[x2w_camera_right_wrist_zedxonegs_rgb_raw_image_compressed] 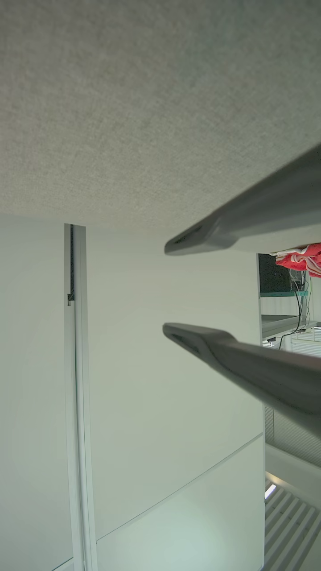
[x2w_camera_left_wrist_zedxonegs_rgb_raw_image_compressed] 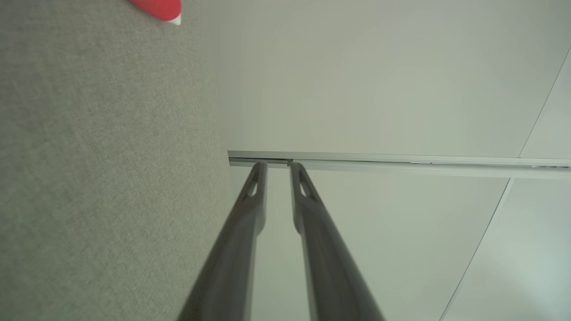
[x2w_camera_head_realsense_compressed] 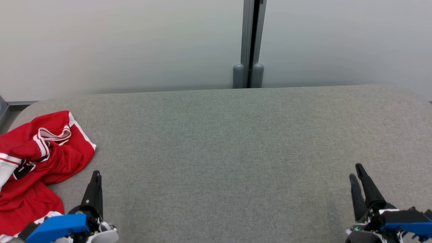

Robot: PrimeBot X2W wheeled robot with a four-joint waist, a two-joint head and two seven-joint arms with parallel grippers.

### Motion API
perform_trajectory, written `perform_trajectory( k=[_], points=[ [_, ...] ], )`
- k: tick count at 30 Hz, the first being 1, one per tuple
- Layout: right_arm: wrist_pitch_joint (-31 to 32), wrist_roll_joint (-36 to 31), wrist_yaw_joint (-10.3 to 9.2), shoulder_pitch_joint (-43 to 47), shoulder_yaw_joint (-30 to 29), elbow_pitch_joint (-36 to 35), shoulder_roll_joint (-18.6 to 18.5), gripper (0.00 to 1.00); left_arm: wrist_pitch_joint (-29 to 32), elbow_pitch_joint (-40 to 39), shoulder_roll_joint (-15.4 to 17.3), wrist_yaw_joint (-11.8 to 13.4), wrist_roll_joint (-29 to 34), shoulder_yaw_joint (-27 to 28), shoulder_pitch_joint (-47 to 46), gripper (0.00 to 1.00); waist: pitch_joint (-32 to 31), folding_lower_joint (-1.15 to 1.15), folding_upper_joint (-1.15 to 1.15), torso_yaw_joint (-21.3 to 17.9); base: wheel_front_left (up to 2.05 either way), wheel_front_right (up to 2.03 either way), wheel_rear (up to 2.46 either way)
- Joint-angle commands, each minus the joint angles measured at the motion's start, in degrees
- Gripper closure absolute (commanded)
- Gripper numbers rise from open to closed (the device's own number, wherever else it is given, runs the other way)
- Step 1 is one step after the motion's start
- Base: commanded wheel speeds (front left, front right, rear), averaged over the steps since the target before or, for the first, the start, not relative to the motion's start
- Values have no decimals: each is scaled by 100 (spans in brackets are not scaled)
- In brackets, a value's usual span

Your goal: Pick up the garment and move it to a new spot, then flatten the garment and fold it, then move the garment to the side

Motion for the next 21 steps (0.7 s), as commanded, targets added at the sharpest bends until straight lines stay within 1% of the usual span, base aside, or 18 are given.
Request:
perform_trajectory(
  k=[1, 5, 6, 9, 21],
  points=[
    [-7, 0, 0, 8, 8, 4, 2, 0, -9, 3, -2, 0, 4, -4, 11, 0, 0, 0, 0, 0, 0, 0, 0],
    [-156, -59, 1, 33, 145, -66, -1, 0, -160, -47, 0, 3, 97, -89, 36, 0, 0, 0, 0, -1, 0, 0, 0],
    [-301, -328, 2, 50, 237, -78, -4, 0, -302, -93, 3, 71, 409, -140, 62, 0, 1, 0, 0, -3, 0, 0, 0],
    [-301, -328, 2, 50, 237, -78, -4, 0, -302, -93, 3, 71, 409, -140, 62, 0, 1, 0, 0, -3, 0, 0, 0],
    [-609, -1521, 4, 94, 282, -103, -10, 0, -610, -223, 9, 275, 1525, -378, 144, 0, 14, 0, 0, 1, 0, 0, 0]
  ],
)
